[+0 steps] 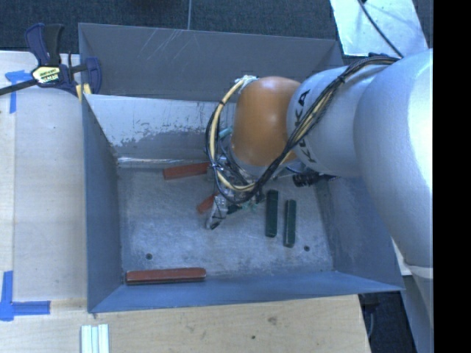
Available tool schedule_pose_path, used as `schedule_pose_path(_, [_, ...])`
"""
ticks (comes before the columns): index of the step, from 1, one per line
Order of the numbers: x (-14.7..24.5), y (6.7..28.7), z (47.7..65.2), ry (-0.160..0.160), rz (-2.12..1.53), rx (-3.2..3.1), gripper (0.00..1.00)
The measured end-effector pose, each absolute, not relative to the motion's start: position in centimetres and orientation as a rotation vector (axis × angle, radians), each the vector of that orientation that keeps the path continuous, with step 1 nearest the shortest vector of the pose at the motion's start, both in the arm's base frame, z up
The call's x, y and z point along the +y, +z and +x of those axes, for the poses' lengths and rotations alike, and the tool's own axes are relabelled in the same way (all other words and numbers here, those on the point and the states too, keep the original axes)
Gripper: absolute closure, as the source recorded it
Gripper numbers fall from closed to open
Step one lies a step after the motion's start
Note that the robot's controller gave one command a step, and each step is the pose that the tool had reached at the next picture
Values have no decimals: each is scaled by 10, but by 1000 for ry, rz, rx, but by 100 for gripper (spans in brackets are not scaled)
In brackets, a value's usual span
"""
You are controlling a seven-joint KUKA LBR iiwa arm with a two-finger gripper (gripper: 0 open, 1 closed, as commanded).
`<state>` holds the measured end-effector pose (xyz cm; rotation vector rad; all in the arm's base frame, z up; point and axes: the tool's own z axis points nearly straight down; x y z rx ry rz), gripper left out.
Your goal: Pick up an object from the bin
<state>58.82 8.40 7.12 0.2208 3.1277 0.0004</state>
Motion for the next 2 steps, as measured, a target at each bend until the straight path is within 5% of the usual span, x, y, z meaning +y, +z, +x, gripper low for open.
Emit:
schedule_pose_path(1, [86,71,588,3,218,3128,100])
schedule_pose_path(2, [129,206,610,6,237,3121,100])
